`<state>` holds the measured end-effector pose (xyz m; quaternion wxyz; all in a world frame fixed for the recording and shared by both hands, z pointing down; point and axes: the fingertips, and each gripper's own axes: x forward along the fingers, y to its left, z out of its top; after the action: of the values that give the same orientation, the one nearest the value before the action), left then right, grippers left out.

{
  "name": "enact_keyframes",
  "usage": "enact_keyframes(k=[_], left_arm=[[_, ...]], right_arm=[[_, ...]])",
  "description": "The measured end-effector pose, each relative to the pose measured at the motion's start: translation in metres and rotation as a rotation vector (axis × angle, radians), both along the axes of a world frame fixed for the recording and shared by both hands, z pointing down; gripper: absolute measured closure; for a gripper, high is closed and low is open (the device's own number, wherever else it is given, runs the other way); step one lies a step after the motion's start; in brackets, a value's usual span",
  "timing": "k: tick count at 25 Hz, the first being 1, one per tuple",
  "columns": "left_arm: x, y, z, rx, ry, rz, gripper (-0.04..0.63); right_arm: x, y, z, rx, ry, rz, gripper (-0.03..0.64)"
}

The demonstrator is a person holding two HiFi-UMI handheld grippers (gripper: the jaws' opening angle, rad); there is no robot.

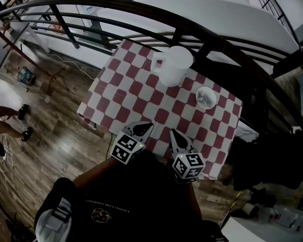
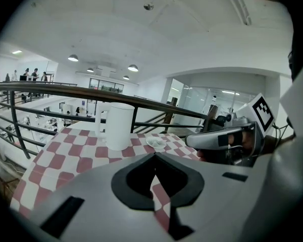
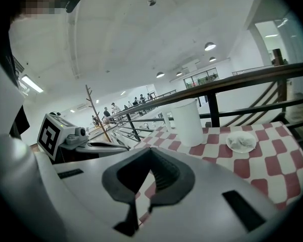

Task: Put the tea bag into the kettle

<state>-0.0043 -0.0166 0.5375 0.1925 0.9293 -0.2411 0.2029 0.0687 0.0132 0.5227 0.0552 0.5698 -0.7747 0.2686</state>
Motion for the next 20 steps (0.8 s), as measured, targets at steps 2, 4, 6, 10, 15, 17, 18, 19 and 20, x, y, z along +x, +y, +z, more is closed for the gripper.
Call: enact_keyframes(k=[2,4,6,10,15,17,18,19,20], left_arm=[[0.0,0.001,0.0,0.001,0.0,-0.001,0.591],[0.001,0.001,0.0,0.001,0.0,-0.003,0.591],[0.001,0.002,0.0,0.0,-0.001,-0.004,0.591],[0.002,0.004,0.001,-0.002,-0.001,-0.004,0.591],[0.004,0.005,0.001,-0.001,0.001,-0.006,0.591],[0.005,0.005,0.0,0.0,0.001,-0.005,0.591],[0.005,0.006,0.0,0.0,0.001,-0.005,0.591],[0.006,0.006,0.0,-0.001,0.001,-0.005,0.591],[0.006,0.007,0.001,-0.001,0.001,-0.005,0.591]], right_arm=[[-0.001,0.001,0.0,0.0,0.009,-0.011,0.604],[-0.002,0.001,0.0,0.001,0.014,-0.02,0.604],[-0.002,0.002,0.0,0.0,0.013,-0.022,0.604],[0.0,0.004,0.001,-0.001,0.01,-0.016,0.604],[0.005,0.005,0.002,-0.002,0.006,-0.008,0.604],[0.006,0.006,0.002,-0.003,0.005,-0.006,0.604],[0.006,0.006,0.002,-0.004,0.004,-0.006,0.604],[0.007,0.007,0.002,-0.004,0.004,-0.005,0.604],[0.008,0.007,0.002,-0.004,0.004,-0.004,0.604]])
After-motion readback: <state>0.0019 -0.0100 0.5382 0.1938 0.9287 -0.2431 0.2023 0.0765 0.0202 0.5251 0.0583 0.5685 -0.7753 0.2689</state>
